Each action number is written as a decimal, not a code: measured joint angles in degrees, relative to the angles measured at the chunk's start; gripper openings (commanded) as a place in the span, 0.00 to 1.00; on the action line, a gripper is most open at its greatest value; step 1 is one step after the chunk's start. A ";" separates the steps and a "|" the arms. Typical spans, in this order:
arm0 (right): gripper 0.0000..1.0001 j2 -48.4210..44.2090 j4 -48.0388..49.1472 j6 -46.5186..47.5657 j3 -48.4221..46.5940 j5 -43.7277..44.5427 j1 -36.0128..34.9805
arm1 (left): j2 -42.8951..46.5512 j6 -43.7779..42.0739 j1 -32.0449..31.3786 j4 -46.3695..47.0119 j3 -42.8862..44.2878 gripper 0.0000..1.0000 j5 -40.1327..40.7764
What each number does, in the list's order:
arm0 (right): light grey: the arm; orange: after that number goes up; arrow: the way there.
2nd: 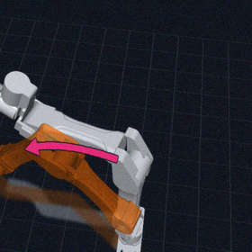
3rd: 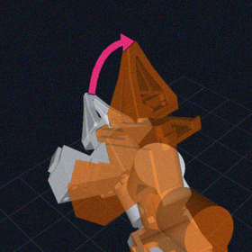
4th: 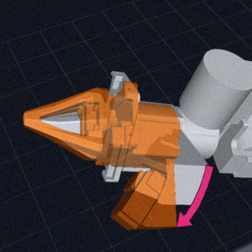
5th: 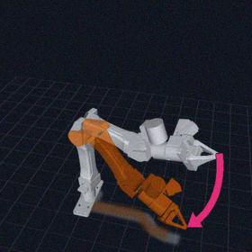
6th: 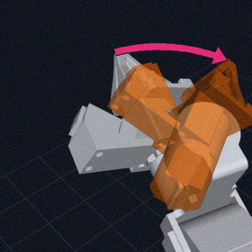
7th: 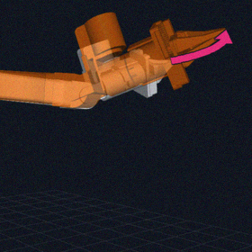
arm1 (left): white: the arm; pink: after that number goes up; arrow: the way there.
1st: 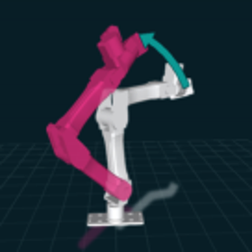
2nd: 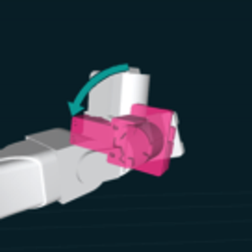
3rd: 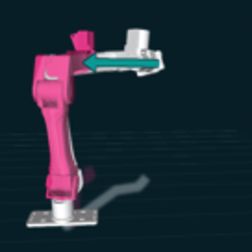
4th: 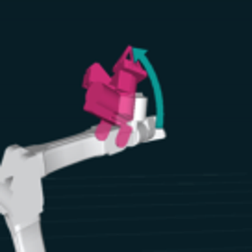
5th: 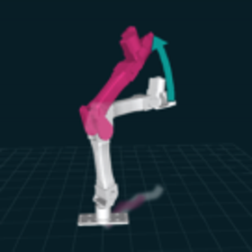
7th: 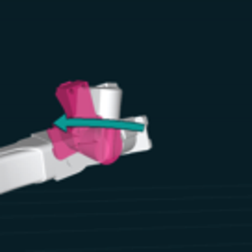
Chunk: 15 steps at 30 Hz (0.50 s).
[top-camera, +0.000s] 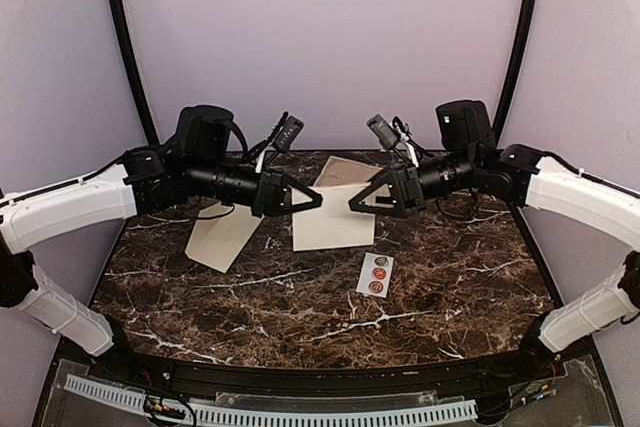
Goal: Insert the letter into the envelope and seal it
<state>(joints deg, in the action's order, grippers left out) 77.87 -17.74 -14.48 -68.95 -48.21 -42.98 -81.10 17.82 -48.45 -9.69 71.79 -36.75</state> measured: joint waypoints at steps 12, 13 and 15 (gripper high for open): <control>0.93 -8.20 41.66 -33.68 25.24 17.40 -1.20 | 13.22 22.03 -0.04 40.19 -22.08 0.00 17.66; 0.91 -7.56 44.09 -35.60 26.01 18.18 -1.86 | 13.29 22.91 -0.07 41.86 -22.51 0.00 18.53; 0.84 -6.49 47.89 -38.07 26.25 19.39 -2.97 | 13.29 24.79 -0.04 44.94 -23.23 0.00 19.85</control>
<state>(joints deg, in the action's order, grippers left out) 71.37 30.15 -52.56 -42.70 -28.82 -45.95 -67.81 42.61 -48.49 35.24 48.56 -16.91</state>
